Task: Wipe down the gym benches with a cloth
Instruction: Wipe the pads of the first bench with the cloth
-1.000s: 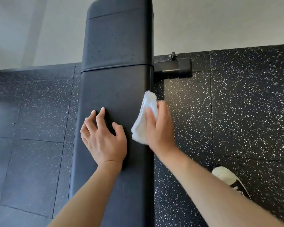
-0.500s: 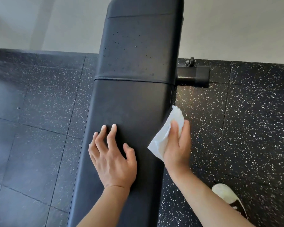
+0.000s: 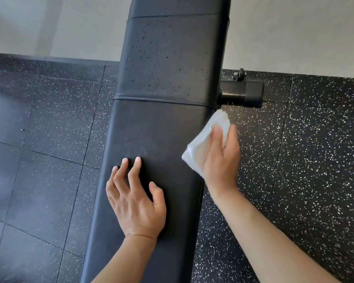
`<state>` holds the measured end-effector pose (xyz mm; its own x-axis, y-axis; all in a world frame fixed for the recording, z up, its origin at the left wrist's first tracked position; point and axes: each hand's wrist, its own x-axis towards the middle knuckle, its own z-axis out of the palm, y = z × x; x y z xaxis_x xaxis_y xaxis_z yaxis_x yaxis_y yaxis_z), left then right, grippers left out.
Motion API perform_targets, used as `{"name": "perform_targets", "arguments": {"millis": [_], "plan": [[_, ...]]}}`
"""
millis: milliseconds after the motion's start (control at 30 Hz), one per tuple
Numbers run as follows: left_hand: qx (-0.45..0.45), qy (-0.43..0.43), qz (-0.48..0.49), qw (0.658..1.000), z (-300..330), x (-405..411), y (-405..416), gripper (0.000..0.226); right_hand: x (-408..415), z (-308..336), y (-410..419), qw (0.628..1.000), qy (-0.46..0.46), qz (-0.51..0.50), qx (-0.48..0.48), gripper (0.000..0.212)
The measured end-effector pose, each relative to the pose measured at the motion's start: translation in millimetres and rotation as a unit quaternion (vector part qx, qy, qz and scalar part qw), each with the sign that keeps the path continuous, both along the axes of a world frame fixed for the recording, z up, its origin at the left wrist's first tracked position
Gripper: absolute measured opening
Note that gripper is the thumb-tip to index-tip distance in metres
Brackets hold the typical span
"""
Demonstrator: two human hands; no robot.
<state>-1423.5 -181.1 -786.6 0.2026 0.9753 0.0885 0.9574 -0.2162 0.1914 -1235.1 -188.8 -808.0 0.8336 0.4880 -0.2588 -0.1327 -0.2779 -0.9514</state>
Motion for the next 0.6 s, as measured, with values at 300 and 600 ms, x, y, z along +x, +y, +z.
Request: {"name": "perform_targets", "arguments": {"millis": [300,600], "plan": [[-0.004,-0.02,0.003,1.0,6,5,-2,0.062,-86,6,-97,0.999,0.018,0.025,-0.025,0.026],[0.001,-0.039,0.001,0.999,6,4,-6,0.058,1,4,10,0.997,-0.009,-0.021,-0.068,0.02]]}}
